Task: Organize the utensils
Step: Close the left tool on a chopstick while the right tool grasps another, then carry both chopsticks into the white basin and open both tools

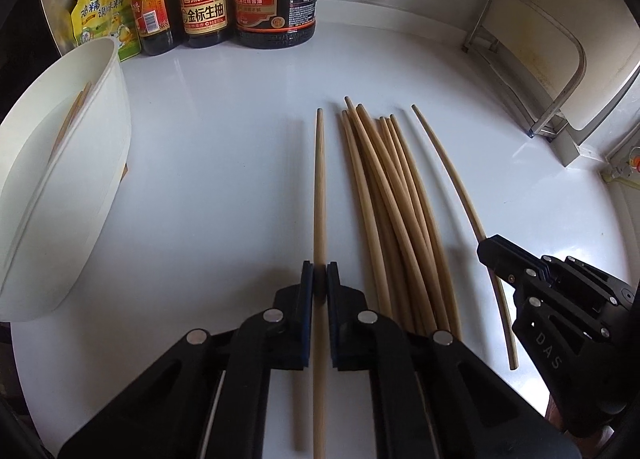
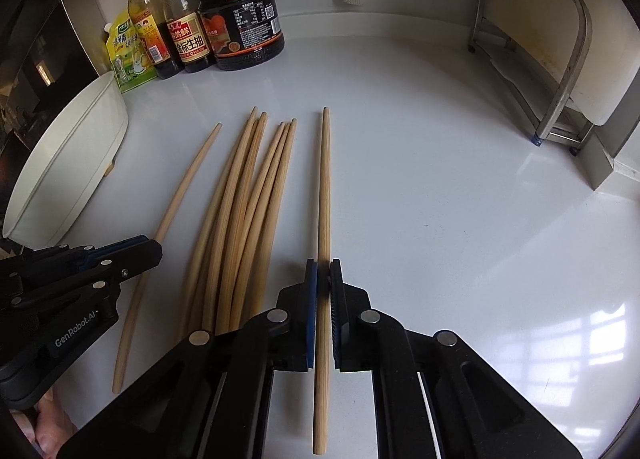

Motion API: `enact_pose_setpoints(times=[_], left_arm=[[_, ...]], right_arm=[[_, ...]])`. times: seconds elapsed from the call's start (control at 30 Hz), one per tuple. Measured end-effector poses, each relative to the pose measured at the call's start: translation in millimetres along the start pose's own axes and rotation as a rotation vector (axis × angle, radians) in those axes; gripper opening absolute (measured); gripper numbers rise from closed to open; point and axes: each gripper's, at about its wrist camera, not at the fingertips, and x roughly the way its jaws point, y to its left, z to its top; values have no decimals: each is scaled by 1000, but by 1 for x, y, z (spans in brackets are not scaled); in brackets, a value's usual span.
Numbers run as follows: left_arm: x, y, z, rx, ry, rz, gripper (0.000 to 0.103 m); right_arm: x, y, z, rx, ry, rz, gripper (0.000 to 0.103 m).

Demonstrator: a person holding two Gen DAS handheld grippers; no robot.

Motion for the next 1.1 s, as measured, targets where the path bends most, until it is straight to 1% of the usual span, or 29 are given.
enact_pose_setpoints(times=[0.17,0.3,0.47,0.57,0.73,0.87,1.0,1.1], left_arm=[[-23,8,10,11,-23,-21,7],[-53,23,22,20,-74,-44,7],[-87,58,37,5,-122,-49,7],[-102,89,43,-20,-146,-21,7],[-118,148,50,-78,-172,37,7],[-120,196,53,-133,-178,87,7],[-113,237,55,-168,-160,116,8],[-103,259,57,-178,-134,127,8]], right_arm=[[-22,8,5,30,-24,21,6],[-42,27,17,24,-44,44,6],[-63,64,43,-2,-82,88,6],[-67,95,61,-32,-107,127,6],[-55,157,89,-95,-114,201,6],[-38,209,108,-149,-104,258,6],[-12,253,119,-174,-61,295,6],[8,278,124,-178,-17,300,6]])
